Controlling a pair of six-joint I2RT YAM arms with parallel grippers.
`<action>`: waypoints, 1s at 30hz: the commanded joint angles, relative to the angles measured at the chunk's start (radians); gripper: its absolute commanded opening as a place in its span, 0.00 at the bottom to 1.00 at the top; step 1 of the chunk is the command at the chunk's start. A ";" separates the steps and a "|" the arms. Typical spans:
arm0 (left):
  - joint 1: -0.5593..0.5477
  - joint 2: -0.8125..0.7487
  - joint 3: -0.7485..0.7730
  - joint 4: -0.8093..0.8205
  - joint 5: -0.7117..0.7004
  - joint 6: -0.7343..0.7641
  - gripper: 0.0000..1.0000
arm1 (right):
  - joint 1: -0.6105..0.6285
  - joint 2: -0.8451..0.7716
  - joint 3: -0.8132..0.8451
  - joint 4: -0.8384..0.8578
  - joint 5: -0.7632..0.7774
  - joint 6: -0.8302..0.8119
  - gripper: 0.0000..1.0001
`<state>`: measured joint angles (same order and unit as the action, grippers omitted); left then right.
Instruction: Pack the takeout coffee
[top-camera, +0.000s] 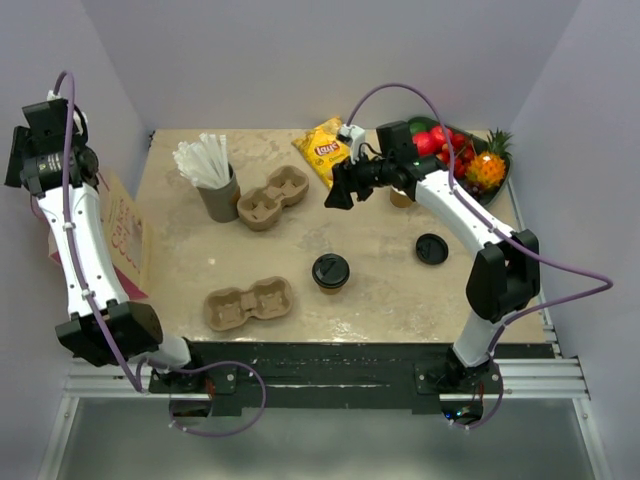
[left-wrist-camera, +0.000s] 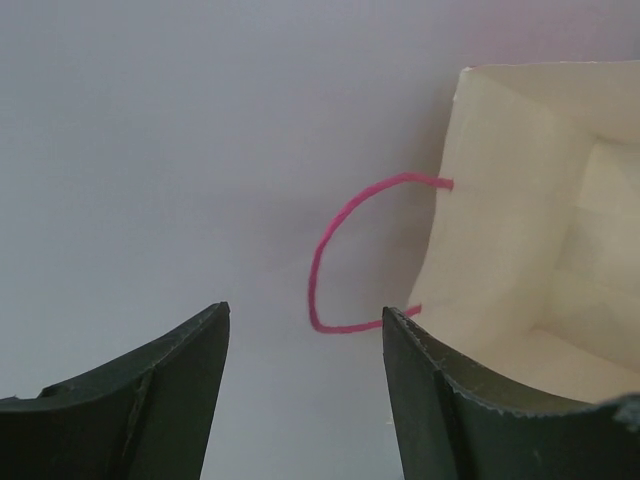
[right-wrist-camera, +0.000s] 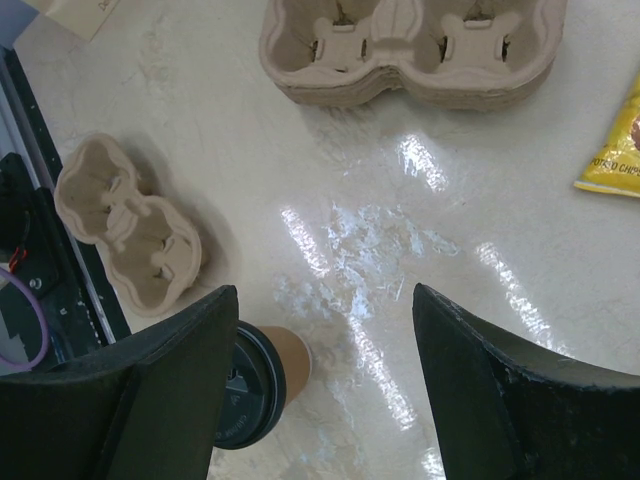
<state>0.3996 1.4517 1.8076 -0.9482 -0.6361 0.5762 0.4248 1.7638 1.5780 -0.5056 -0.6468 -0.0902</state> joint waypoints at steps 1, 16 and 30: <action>0.028 0.059 0.073 -0.065 0.070 -0.079 0.65 | 0.003 -0.058 -0.029 0.026 -0.013 -0.002 0.74; 0.038 0.128 0.137 -0.125 0.208 -0.127 0.19 | 0.003 -0.076 -0.029 0.012 -0.001 -0.017 0.74; 0.019 0.013 0.155 -0.235 0.769 -0.036 0.00 | 0.012 -0.056 -0.001 -0.039 -0.001 -0.121 0.73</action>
<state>0.4282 1.5459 2.0033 -1.1564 -0.0925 0.4870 0.4259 1.7340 1.5406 -0.5129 -0.6456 -0.1246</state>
